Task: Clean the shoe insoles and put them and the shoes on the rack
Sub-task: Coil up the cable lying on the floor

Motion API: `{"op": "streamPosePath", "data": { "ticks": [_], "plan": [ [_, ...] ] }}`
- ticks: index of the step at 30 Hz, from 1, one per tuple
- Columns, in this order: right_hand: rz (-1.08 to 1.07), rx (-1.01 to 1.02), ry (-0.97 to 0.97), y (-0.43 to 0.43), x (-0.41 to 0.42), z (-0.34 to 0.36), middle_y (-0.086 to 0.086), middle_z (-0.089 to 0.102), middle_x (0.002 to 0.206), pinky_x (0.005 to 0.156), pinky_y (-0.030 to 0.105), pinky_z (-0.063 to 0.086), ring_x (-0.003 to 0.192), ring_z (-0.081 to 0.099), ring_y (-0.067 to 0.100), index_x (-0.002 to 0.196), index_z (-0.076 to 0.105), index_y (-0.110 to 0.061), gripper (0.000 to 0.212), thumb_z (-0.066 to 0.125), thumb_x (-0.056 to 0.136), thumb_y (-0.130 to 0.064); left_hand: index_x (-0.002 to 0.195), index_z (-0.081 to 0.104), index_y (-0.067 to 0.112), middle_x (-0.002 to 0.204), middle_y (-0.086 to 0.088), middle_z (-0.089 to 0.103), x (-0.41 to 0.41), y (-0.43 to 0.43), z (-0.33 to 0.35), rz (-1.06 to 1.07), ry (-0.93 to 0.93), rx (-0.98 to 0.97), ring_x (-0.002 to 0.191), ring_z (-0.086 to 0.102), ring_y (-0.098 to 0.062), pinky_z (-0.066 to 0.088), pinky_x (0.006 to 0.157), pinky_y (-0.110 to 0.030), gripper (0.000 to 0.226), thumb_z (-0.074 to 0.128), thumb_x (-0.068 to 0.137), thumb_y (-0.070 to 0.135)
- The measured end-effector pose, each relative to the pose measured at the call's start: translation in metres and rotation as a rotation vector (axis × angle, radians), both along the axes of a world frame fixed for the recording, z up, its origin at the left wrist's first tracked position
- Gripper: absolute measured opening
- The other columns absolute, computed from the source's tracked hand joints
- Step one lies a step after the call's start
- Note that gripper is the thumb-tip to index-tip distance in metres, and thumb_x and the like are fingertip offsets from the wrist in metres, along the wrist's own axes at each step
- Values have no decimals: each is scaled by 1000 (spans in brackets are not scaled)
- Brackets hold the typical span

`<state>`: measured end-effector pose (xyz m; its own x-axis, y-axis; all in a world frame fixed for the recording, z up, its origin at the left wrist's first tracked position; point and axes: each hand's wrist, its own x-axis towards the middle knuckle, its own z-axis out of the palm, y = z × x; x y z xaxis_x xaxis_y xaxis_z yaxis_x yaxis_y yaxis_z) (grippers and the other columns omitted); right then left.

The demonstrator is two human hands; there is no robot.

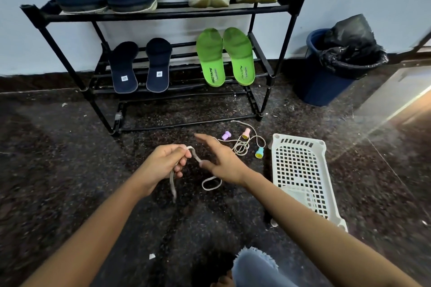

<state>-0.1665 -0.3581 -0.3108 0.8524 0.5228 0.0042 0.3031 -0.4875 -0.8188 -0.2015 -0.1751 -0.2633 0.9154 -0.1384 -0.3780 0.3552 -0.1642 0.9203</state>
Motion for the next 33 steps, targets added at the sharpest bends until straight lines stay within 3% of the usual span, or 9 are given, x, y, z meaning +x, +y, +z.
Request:
{"op": "streamPosePath", "data": {
  "ticks": [4,6,8,12,16,18,23,27,33],
  "plan": [
    [41,135,-185,22,-2,19,2,63,113,87,5,36,98,55,2,129,50,-8,46,55,85,2,82,61,7,57,5,47,4,-13,7,56,-2,-94,48,41,-3,44,49,-17,30,42,104,17],
    [-40,173,-249,21,5,20,4,68,99,80,9,42,86,59,4,115,59,-7,30,51,87,1,83,61,8,59,6,47,5,-14,10,61,-4,-127,48,41,-2,44,49,-17,30,42,104,19],
    [-106,184,-248,13,14,15,0,69,92,79,16,46,84,62,5,104,65,-8,25,50,86,2,86,61,8,60,7,47,5,-15,12,27,5,-151,49,40,-2,45,51,-17,30,42,104,21],
    [-167,46,-97,0,21,-7,-7,65,83,71,4,38,74,57,-13,93,68,-4,23,51,85,10,85,60,9,62,8,48,5,-22,19,41,7,-206,49,39,-1,45,53,-17,28,42,104,20],
    [-180,84,72,-6,14,-19,-4,68,98,83,19,46,88,62,-3,109,62,-10,29,57,85,4,84,59,9,62,7,47,8,-28,25,46,-21,-233,49,38,-1,40,50,-15,29,41,105,18],
    [-160,196,55,-2,9,-8,-6,66,100,86,15,45,90,60,-5,118,56,-14,39,63,83,2,84,59,8,62,7,47,9,-29,26,43,-34,-223,49,38,-2,40,49,-15,29,41,105,17],
    [-165,269,-103,16,10,9,1,62,75,71,35,47,71,56,17,85,60,-21,15,56,90,-8,87,60,7,65,5,47,10,-29,27,54,-31,-270,50,37,-2,36,48,-14,29,40,105,18],
    [-231,230,-8,16,16,0,1,69,79,77,34,49,78,63,16,83,66,-21,16,57,90,-10,89,61,5,65,5,50,10,-29,28,58,-35,-310,52,40,-2,40,49,-14,27,41,104,15],
    [-172,225,189,11,11,-10,-5,68,80,80,24,51,76,62,0,86,68,-12,14,60,88,-1,95,63,6,73,1,67,11,-30,26,147,-52,-368,60,61,-3,53,59,-15,19,47,100,13]
  ]
}}
